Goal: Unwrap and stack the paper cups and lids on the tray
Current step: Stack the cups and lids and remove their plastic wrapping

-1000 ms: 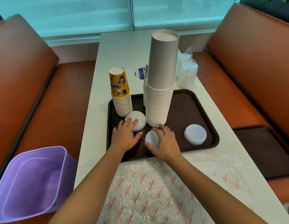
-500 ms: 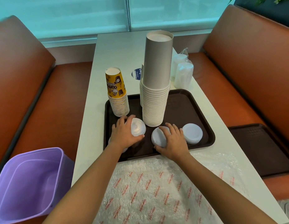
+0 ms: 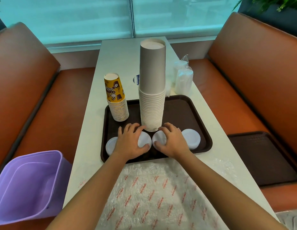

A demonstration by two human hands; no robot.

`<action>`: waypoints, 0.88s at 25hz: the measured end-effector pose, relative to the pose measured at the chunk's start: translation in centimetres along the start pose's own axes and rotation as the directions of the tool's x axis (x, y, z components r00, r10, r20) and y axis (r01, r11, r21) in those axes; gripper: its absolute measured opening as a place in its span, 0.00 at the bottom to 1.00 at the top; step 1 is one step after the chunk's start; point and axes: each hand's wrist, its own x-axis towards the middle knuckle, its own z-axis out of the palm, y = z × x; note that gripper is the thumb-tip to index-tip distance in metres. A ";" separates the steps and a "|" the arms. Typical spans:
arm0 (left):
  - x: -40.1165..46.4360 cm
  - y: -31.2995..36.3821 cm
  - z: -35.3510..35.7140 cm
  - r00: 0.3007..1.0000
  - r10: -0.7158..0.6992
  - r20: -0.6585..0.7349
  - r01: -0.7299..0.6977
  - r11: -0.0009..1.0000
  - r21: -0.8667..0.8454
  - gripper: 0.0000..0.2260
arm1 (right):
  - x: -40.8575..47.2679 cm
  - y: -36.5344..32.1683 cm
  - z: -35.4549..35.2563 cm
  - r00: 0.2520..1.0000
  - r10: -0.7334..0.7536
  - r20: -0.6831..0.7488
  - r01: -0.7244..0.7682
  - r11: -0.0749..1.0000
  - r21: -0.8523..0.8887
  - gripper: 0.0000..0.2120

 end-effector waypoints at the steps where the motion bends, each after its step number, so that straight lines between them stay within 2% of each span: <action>1: 0.0 0.8 -0.7 0.994 0.014 -0.111 -0.021 0.998 -0.060 0.28 | 0.7 0.1 -0.7 0.999 -0.007 -0.045 0.009 0.999 0.038 0.27; 3: 0.0 3.3 -2.4 0.967 -0.003 -0.254 -0.053 0.975 -0.217 0.19 | 2.0 0.8 -2.6 0.997 -0.014 -0.076 0.021 0.995 0.094 0.22; 4: 0.2 4.8 -3.3 0.962 -0.025 -0.272 -0.062 0.950 -0.307 0.16 | 2.5 1.3 -3.5 0.997 -0.011 -0.072 0.019 0.993 0.113 0.20; 8: 2.6 10.2 -5.8 0.983 -0.031 -0.180 -0.080 0.810 -0.581 0.11 | 4.2 4.2 -6.4 0.996 0.049 -0.076 -0.035 0.984 0.177 0.15; 11: 6.4 14.0 -6.6 0.983 -0.012 -0.183 -0.107 0.770 -0.629 0.11 | 6.9 7.4 -9.2 0.981 0.170 -0.098 -0.131 0.940 0.316 0.14; 14: 11.0 16.7 -6.9 0.988 -0.083 -0.126 -0.026 0.728 -0.685 0.12 | 10.0 10.4 -11.5 0.949 0.310 -0.050 -0.252 0.846 0.470 0.13; 19: 19.0 18.5 -6.4 0.949 -0.314 0.010 0.216 0.628 -0.748 0.21 | 15.5 14.4 -13.8 0.912 0.409 0.040 -0.349 0.720 0.599 0.11; 20: 20.5 18.5 -6.3 0.926 -0.369 0.073 0.279 0.544 -0.791 0.23 | 16.6 14.9 -14.2 0.903 0.425 0.065 -0.367 0.685 0.629 0.09; 21: 21.9 18.6 -6.4 0.894 -0.419 0.157 0.334 0.391 -0.857 0.24 | 17.7 15.4 -14.5 0.894 0.439 0.090 -0.385 0.650 0.655 0.07; 22: 23.0 18.7 -6.4 0.855 -0.451 0.257 0.367 0.175 -0.914 0.24 | 18.7 15.8 -14.7 0.888 0.447 0.109 -0.395 0.620 0.678 0.05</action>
